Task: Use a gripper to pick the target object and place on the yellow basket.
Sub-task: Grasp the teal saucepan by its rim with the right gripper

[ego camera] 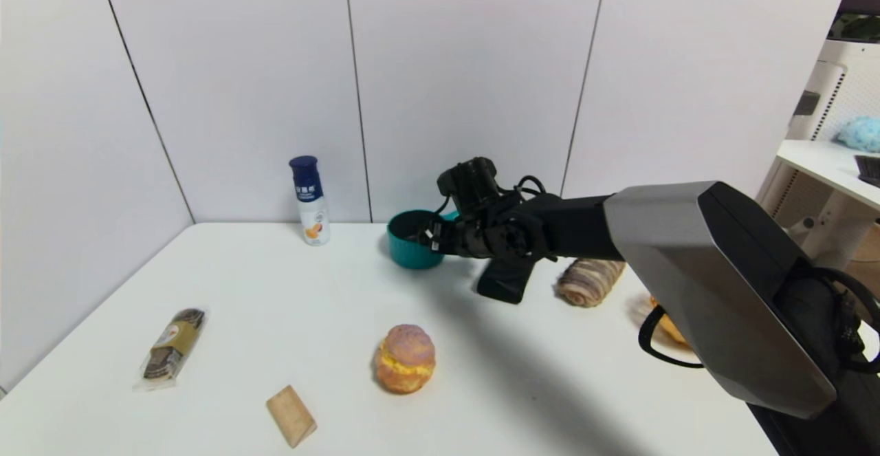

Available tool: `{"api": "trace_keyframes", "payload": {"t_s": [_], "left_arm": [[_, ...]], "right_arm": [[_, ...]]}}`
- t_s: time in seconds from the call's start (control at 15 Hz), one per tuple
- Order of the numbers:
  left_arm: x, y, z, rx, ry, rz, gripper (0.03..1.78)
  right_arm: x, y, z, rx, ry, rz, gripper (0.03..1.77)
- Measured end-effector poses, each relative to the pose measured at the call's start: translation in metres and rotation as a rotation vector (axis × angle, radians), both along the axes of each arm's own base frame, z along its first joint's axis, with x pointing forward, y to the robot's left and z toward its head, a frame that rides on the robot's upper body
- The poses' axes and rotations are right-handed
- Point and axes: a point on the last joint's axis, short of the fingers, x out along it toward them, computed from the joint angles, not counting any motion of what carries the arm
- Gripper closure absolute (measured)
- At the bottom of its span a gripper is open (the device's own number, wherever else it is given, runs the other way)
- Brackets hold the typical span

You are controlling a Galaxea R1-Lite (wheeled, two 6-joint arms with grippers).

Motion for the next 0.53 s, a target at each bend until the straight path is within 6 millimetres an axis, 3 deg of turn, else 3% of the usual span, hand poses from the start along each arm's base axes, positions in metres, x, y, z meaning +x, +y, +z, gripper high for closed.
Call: {"api": "trace_keyframes", "payload": {"t_s": [0.33, 0.53], "left_arm": [[0.0, 0.0, 0.0, 0.0, 0.0, 0.0, 0.12], [0.0, 0.0, 0.0, 0.0, 0.0, 0.0, 0.12]], "right_arm": [[0.0002, -0.0001, -0.0003, -0.032, -0.02, -0.021, 0.11], [0.0004, 0.0002, 0.0001, -0.034, -0.026, -0.016, 0.61]]}}
